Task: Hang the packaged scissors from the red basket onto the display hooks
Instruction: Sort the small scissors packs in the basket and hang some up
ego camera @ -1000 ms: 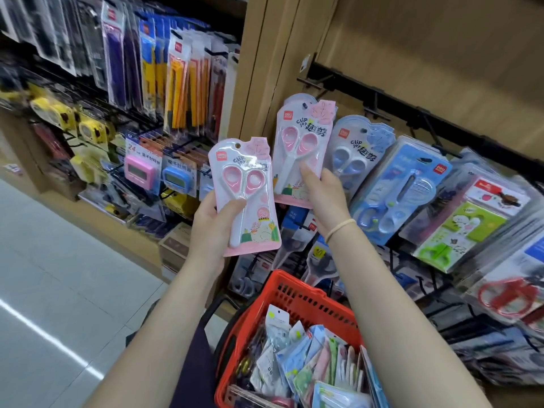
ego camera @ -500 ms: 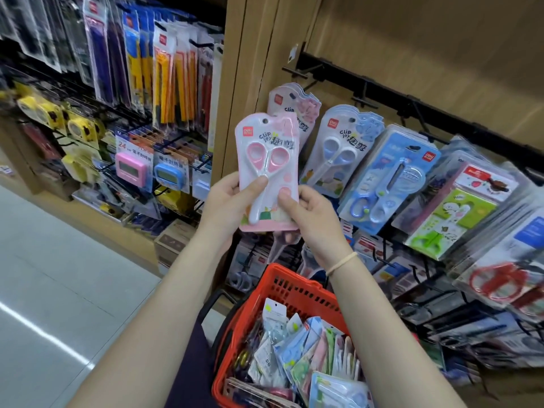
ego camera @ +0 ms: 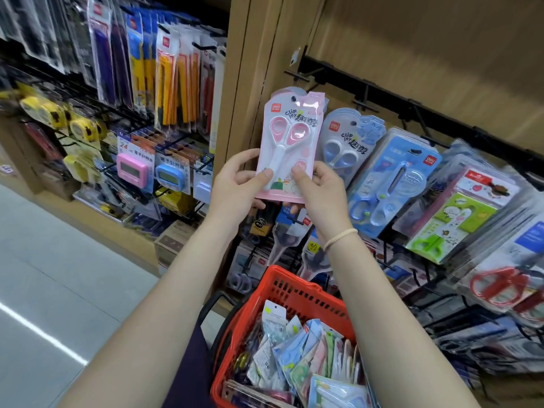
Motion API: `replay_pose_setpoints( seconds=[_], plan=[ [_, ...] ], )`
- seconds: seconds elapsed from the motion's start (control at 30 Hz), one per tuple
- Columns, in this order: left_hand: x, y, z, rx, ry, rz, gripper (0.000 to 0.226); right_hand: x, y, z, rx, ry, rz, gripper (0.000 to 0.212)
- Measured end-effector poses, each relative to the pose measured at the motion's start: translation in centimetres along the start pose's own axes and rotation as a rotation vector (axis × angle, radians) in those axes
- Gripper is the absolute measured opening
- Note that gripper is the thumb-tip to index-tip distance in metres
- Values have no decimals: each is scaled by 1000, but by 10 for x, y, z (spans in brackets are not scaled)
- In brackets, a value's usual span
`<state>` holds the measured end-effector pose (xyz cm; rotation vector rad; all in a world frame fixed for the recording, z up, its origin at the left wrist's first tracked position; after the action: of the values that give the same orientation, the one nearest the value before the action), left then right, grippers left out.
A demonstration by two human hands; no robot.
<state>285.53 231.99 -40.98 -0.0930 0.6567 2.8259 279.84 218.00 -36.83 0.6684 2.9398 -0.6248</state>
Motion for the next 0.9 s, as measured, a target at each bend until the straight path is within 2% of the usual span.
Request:
replay_pose_setpoints(
  seconds=[0.07, 0.2, 0.3, 0.53, 0.67, 0.73, 0.9],
  plan=[
    [-3, 0, -2, -30, 19, 7, 46, -3, 0, 1, 50, -24, 40, 12],
    [-9, 1, -10, -183, 98, -63, 53, -5, -1, 7, 342, -204, 185, 51],
    [-18, 0, -20, -311, 120, -98, 54, -11, -2, 15, 433, -224, 143, 55],
    [-46, -2, -38, -618, 121, -230, 64, -29, -13, 22, 511, -107, -16, 65],
    [-31, -6, -47, -687, 87, -231, 64, -11, -22, 33, 510, -100, -37, 59],
    [-4, -10, -59, -720, 110, -219, 61, 11, -27, 55, 445, -57, -50, 50],
    [92, -40, -135, -891, 23, -317, 56, 98, -25, 164, 384, 143, -272, 2]
  ],
)
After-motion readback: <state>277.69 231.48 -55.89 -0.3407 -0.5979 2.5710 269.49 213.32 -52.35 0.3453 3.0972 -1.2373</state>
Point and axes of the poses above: each hand's wrist, its own x-axis away from the middle knuckle, its own y-axis out of the palm, z = x × y, the point moved 2 cm from there along -x, towards the middle knuckle, and after that the axes turned 12 degrees about x, right-handed, at the moved point
